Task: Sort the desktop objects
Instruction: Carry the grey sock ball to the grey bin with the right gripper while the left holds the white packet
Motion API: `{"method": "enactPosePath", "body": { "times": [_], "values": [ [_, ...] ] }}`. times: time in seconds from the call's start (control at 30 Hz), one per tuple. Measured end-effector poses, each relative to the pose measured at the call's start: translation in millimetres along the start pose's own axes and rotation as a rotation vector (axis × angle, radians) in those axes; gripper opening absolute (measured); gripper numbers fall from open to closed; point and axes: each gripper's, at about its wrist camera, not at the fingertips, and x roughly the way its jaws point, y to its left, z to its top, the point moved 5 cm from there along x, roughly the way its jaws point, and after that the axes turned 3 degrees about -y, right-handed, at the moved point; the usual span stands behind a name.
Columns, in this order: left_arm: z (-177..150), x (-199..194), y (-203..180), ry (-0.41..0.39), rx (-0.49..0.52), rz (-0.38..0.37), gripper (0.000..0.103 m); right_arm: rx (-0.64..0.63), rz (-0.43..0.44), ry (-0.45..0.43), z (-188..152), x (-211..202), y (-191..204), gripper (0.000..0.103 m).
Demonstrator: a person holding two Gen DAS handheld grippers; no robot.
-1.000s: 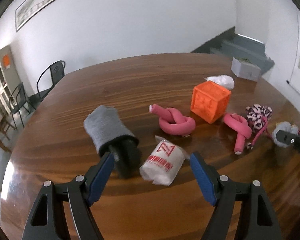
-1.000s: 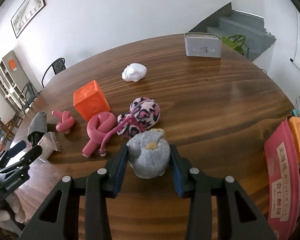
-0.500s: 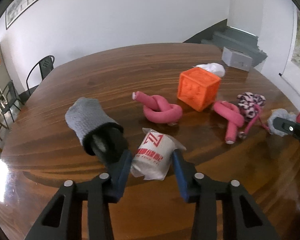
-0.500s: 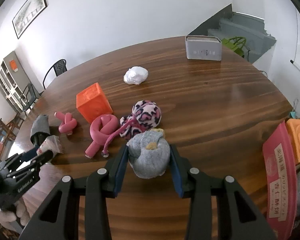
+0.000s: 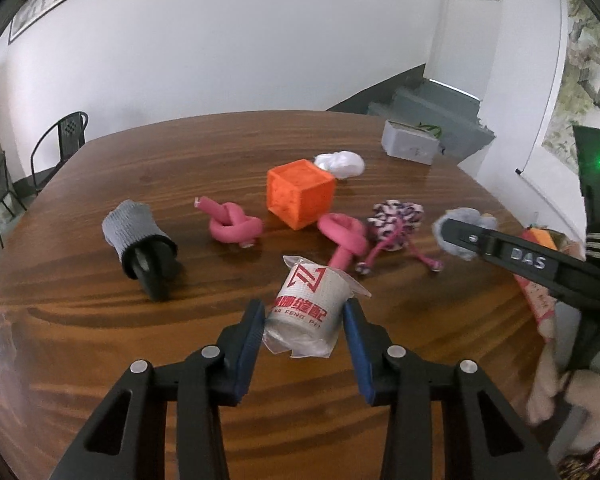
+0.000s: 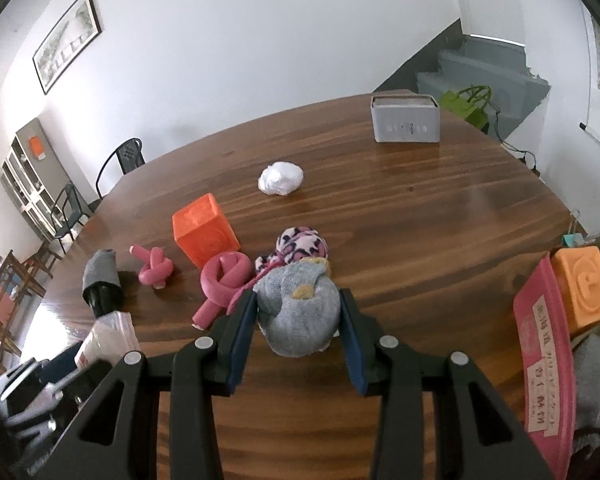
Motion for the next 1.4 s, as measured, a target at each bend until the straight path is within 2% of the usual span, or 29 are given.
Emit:
{"method": "enactPosePath", "body": {
  "times": [0.17, 0.37, 0.53, 0.63, 0.8, 0.93, 1.03, 1.07, 1.17, 1.27, 1.4],
  "values": [
    [-2, -7, -25, -0.017, 0.023, -0.037, 0.042, 0.032, -0.009, -0.061, -1, -28, -12, 0.044],
    [-9, -8, -35, -0.007, 0.043, -0.061, 0.042, 0.085, -0.029, -0.139, -3, -71, -35, 0.044],
    [-13, -6, -38, 0.010, 0.044, -0.072, 0.042, 0.144, -0.141, -0.200, 3, -126, -89, 0.044],
    [-13, -10, -41, 0.000, 0.051, -0.078, 0.042, 0.183, -0.221, -0.217, 13, -147, -124, 0.044],
    [-14, -11, -44, -0.005, 0.055, -0.081, 0.042, 0.255, -0.332, -0.188, 25, -155, -183, 0.044],
    [-16, -9, -45, 0.004, 0.059, -0.080, 0.042, 0.279, -0.379, -0.137, 31, -142, -211, 0.045],
    [-16, -8, -47, 0.006, 0.061, -0.079, 0.042, 0.297, -0.382, -0.112, 33, -129, -224, 0.045],
    [-16, -8, -48, 0.006, 0.061, -0.079, 0.042, 0.301, -0.386, -0.109, 32, -128, -226, 0.047],
    [-16, -8, -51, 0.008, 0.062, -0.078, 0.042, 0.321, -0.360, -0.131, 25, -129, -226, 0.060],
    [-16, -7, -53, 0.010, 0.063, -0.077, 0.042, 0.318, -0.356, -0.170, 20, -139, -223, 0.064],
    [-16, -7, -57, 0.012, 0.064, -0.076, 0.042, 0.332, -0.338, -0.242, 16, -162, -218, 0.074]
  ]
}}
